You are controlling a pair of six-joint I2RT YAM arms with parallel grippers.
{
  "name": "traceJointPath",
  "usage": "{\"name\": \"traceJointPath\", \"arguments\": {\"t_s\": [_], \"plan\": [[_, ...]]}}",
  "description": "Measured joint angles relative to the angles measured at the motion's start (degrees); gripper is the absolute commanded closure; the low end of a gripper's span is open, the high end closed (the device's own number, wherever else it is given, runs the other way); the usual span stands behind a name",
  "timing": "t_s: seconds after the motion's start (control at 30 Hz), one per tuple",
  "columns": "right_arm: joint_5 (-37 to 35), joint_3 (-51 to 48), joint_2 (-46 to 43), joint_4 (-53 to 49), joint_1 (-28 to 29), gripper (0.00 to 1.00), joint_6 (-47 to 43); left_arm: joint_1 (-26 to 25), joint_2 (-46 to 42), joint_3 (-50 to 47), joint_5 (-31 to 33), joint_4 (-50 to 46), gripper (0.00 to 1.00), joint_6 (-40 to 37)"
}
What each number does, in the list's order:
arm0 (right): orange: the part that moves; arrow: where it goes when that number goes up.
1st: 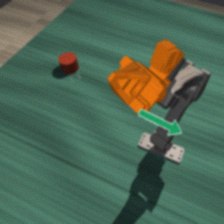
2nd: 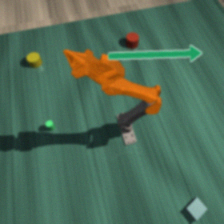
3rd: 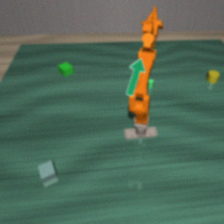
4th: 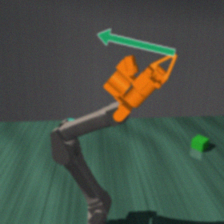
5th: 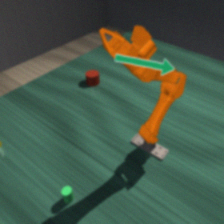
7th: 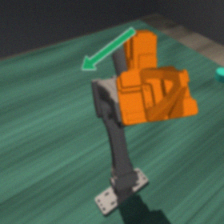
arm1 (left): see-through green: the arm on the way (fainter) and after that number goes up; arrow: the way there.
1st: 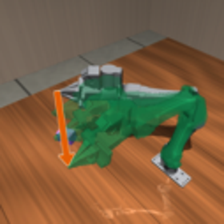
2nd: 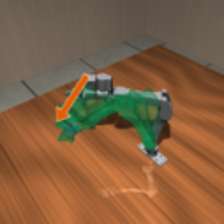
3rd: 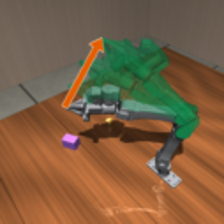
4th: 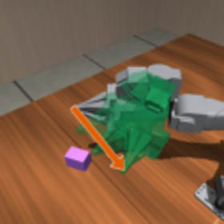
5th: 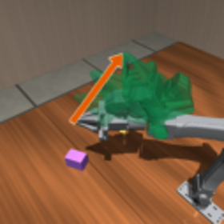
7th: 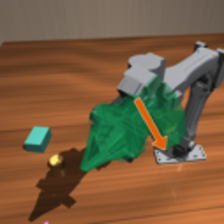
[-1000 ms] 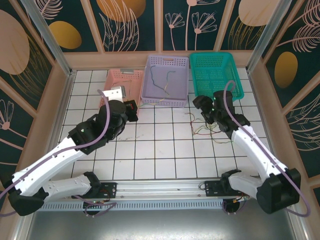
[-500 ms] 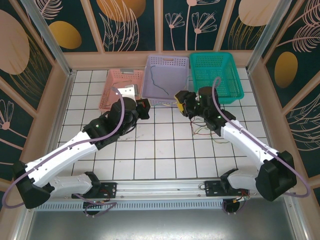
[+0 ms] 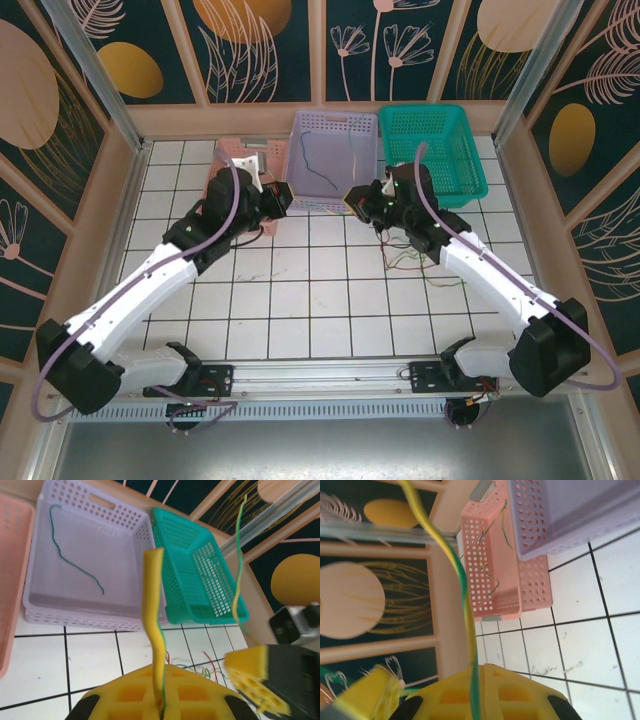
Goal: Untangle the cables
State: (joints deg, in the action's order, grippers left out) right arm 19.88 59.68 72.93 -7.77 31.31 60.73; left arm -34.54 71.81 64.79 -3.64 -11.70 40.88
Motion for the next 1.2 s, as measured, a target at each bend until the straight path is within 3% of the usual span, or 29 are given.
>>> {"name": "traceJointPath", "arguments": {"t_s": [0.27,0.57,0.6,0.67,0.8,1.13,1.2], "plan": [[0.13,0.20,0.44,-5.22,1.07,1.00,-12.52,5.38,8.41,4.46,-11.82,-0.11,1.00,-3.19],[-1.18,0.61,5.53,-5.92,2.71,1.00,-13.03,6.14,11.82,8.07,-12.20,-0.07,1.00,-4.72],[-1.55,0.61,5.53,-5.70,2.71,1.00,-12.66,6.16,11.82,8.07,-12.17,-0.04,0.93,-4.72],[-2.29,0.61,5.53,-5.09,2.71,1.00,-12.00,6.23,11.58,7.85,-11.85,0.17,0.55,-4.68],[-3.63,0.92,6.21,-5.35,2.54,1.00,-9.97,7.26,8.83,6.25,-9.31,0.98,0.29,-3.34],[-8.50,6.19,13.05,-4.04,2.05,1.00,1.36,7.65,-6.49,5.01,6.16,-7.43,0.24,6.56],[-9.42,8.00,15.19,-3.76,2.19,1.00,3.91,7.65,-9.53,3.37,7.37,-7.78,0.27,9.64]]}}
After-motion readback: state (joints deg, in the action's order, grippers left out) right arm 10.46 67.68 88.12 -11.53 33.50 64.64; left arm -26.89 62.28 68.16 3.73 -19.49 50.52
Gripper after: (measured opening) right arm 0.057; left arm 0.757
